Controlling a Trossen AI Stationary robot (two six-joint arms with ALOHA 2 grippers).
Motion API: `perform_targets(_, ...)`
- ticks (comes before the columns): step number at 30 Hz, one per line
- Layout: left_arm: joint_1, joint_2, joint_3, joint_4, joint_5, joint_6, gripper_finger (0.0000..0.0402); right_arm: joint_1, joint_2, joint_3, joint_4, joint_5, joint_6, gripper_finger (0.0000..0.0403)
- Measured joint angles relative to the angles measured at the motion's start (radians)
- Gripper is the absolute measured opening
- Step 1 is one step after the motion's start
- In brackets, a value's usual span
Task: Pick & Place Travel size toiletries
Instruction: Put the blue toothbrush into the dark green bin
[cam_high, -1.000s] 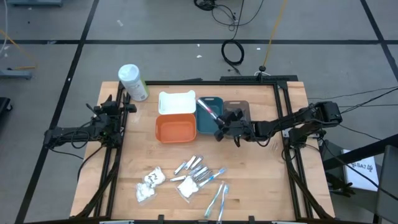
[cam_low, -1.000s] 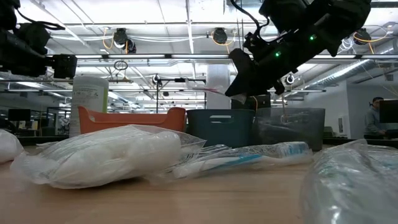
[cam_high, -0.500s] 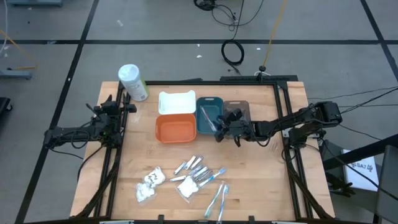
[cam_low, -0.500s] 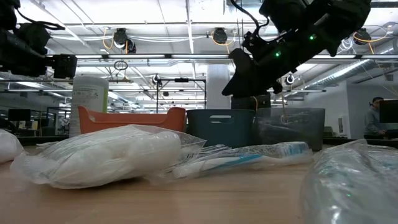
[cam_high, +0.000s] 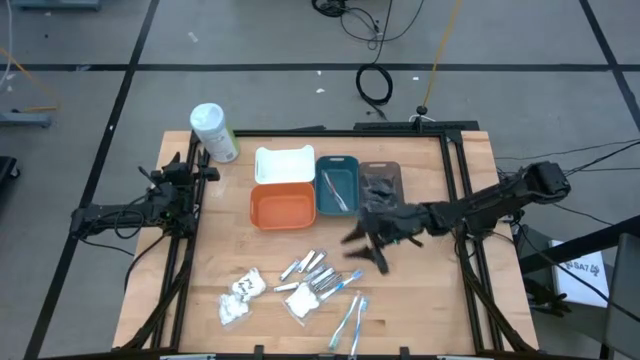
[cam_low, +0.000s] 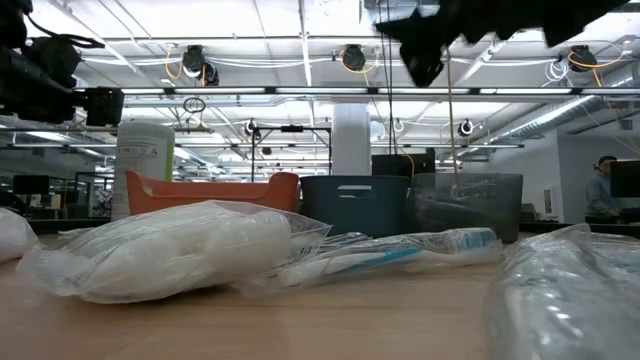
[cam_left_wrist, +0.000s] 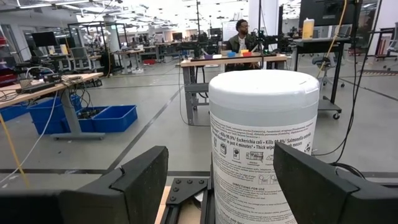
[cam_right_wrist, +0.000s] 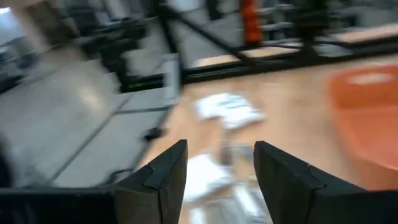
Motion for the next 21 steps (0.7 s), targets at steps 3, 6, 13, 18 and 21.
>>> perform_targets(3, 0.000, 0.000, 0.000, 0.000, 0.000, 0.000, 0.0285, 0.116, -0.008, 0.000, 0.000, 0.040, -0.036, 0.0175)
perform_targets(6, 0.000, 0.000, 0.000, 0.000, 0.000, 0.000, 0.0285, 0.232, 0.001, 0.001, -0.027, 0.166, -0.085, 0.0185)
perform_targets(13, 0.000, 0.000, 0.000, 0.000, 0.000, 0.000, 0.0285, 0.340, 0.075, 0.001, -0.248, 0.478, -0.068, 0.0222)
perform_targets(18, 0.000, 0.000, 0.000, 0.000, 0.000, 0.000, 0.0285, 0.324, 0.167, 0.001, -0.268, 0.499, -0.027, 0.0228)
perform_targets(21, 0.000, 0.000, 0.000, 0.000, 0.000, 0.000, 0.0285, 0.310, 0.208, 0.001, -0.274, 0.481, -0.030, 0.0224)
